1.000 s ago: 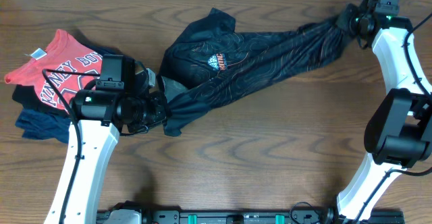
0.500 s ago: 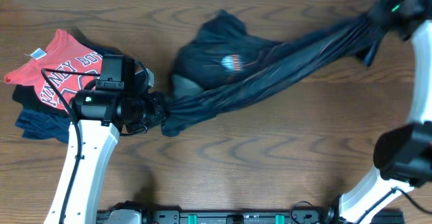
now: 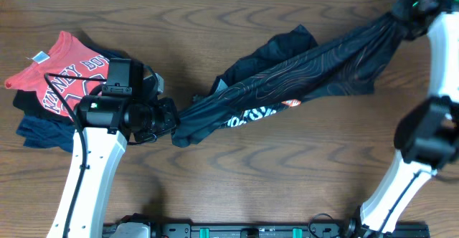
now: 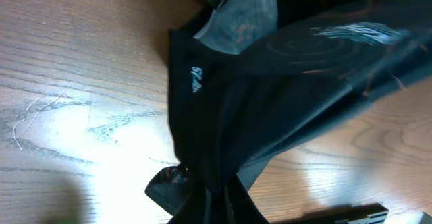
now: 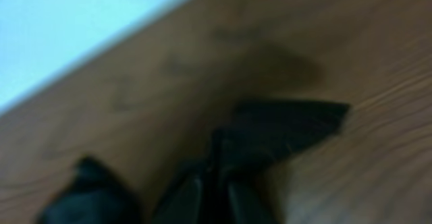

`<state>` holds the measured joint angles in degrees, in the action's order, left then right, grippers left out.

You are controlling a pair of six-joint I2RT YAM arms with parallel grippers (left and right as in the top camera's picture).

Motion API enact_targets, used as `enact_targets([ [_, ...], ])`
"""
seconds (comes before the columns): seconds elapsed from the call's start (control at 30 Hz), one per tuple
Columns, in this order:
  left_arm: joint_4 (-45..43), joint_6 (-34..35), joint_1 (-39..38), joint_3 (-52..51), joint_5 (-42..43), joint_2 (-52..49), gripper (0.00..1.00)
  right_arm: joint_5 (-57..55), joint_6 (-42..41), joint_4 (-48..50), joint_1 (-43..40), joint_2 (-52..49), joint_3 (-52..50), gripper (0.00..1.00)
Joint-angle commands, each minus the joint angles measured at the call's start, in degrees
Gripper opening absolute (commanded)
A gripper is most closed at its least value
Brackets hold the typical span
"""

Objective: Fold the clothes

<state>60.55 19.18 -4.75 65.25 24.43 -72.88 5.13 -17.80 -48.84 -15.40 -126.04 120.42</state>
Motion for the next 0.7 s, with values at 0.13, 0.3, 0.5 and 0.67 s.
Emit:
enact_targets([
  [0.13,0.5,-1.1,0.2,-0.7,-1.1,-0.1,0.06,-1.9,-0.3,2.1,-0.2,-8.1,-0.2,0.43],
  [0.3,0.4,-1.1,0.2,-0.7,-1.1,-0.1,0.06,-1.9,2.3,-0.2,-0.3,-5.3,-0.2,0.63],
  [0.5,0.4,-1.1,0.2,-0.7,-1.1,-0.1,0.06,-1.7,8.5,-22.9,0.2,-1.9,-0.2,0.63],
  [0.67,0.2,-1.2,0.2,-0.7,-1.1,-0.1,0.06,-2.5,11.7,-32.1,1.0,-2.2,-6.9,0.63],
])
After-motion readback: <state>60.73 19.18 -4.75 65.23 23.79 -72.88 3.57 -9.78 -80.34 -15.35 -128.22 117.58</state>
